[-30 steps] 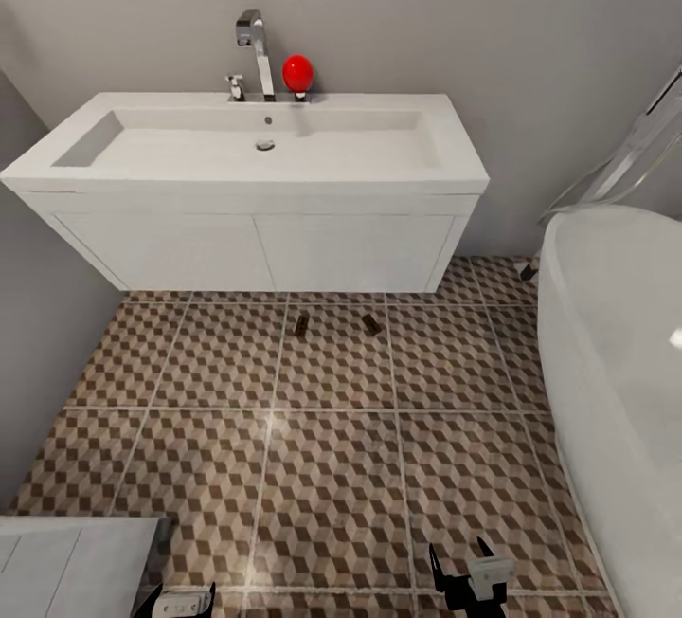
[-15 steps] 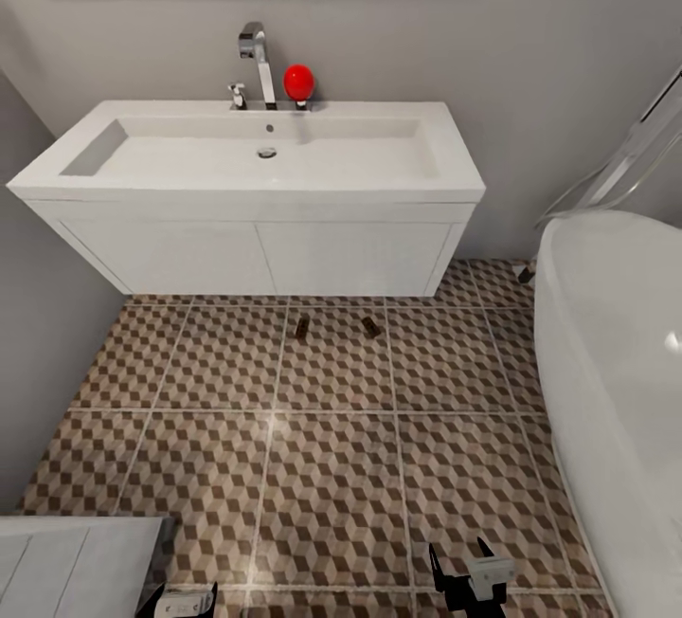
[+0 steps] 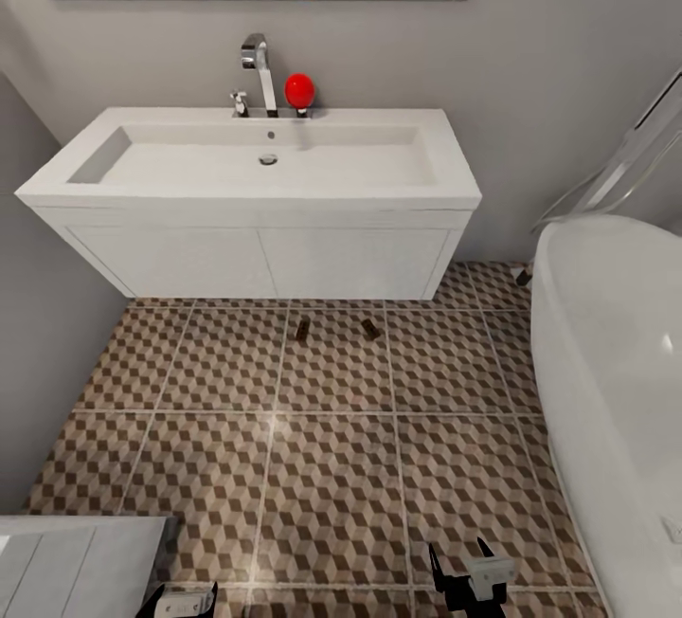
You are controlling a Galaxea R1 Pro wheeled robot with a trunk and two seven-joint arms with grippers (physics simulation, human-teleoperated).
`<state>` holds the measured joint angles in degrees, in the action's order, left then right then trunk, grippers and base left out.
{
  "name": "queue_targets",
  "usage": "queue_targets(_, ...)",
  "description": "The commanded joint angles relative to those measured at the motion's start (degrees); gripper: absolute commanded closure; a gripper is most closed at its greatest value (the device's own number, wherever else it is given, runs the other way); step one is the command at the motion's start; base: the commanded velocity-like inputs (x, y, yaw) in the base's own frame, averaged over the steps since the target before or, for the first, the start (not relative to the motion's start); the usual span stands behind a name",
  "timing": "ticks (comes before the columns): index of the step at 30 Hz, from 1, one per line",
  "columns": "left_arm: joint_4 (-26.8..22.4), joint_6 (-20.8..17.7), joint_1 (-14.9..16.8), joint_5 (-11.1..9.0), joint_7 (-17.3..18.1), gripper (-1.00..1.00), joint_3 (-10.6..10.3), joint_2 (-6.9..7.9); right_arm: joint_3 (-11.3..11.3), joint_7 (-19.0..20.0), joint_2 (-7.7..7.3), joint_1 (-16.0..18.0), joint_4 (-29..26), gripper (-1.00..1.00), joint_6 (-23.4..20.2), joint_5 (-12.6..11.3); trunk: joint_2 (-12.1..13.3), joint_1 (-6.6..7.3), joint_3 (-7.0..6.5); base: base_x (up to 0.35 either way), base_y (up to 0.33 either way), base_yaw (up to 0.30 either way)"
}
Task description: Take the four mousetraps from the cabinet in the bathroom and place them on the bathroom floor. Make sure all four end up on the same floor surface, and ensure that at least two of them are either under or directly next to the same bathroom sink.
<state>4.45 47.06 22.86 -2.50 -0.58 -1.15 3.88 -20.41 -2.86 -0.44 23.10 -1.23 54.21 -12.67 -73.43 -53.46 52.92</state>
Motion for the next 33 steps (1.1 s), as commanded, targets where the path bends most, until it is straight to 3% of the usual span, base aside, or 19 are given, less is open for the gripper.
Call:
queue_targets(1,0.2,0.3,0.1,-0.2,0.0,-1.00,-0.2,-0.01,-0.5,-0.3,0.00,0.0,0.0,-1.00,0.1,-0.2,0.4,0.23,-0.16,0.000,0.000,0.000)
queue_targets(33,0.2,0.3,0.0,-0.2,0.0,-1.00,-0.2,-0.01,-0.5,-0.2,0.10,0.0,0.0,-1.00,0.2,-0.2,13.2,7.25,-5.90,0.000,0.000,0.000)
